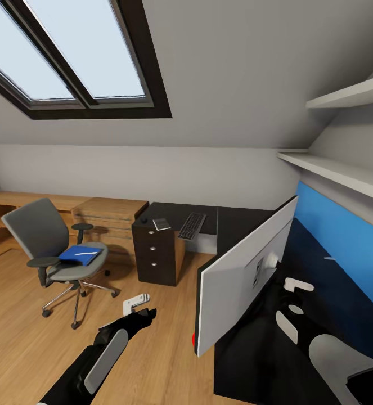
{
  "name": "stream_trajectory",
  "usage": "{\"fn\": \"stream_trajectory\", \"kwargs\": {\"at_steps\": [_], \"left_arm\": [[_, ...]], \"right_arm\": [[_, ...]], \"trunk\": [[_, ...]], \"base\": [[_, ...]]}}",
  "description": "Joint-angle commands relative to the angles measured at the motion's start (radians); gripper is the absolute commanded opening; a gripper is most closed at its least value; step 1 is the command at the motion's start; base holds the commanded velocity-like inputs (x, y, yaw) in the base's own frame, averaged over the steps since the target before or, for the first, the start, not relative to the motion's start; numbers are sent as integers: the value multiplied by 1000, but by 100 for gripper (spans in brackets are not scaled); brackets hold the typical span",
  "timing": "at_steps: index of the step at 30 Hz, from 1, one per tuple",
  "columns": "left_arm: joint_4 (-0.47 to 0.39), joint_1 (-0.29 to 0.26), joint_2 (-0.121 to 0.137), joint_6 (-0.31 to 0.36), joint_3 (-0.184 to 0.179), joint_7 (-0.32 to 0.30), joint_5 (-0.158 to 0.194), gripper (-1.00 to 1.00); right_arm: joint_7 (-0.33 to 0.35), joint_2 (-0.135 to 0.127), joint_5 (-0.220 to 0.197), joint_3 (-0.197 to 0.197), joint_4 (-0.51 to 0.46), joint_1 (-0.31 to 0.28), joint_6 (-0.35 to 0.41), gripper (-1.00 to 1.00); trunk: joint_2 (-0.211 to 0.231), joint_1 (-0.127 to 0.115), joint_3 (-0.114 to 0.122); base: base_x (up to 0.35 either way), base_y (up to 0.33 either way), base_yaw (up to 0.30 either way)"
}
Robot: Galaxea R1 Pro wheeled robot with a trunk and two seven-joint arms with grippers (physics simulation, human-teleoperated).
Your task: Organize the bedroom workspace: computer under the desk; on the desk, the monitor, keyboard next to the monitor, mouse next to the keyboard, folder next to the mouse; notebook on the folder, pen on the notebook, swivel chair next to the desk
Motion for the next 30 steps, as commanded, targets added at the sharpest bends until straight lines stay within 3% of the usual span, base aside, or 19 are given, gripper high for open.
{"fn": "stream_trajectory", "kwargs": {"at_steps": [1, 16, 30], "left_arm": [[-2, -1, 1, 0, -4, 10, 10, 100], [-2, -1, 1, 0, -5, 10, 10, 100], [-2, -1, 2, 0, -17, 10, 9, 100]], "right_arm": [[-5, 0, 2, 6, -2, -2, -3, -100], [-7, -1, 3, 6, -1, -2, -4, -100], [-6, -1, 3, 6, -1, -2, -2, -100]], "trunk": [[-1, 0, -1], [-1, 0, 1], [-1, 0, 1]], "base": [[0, 0, 0], [0, 0, -110], [0, 0, -9]]}}
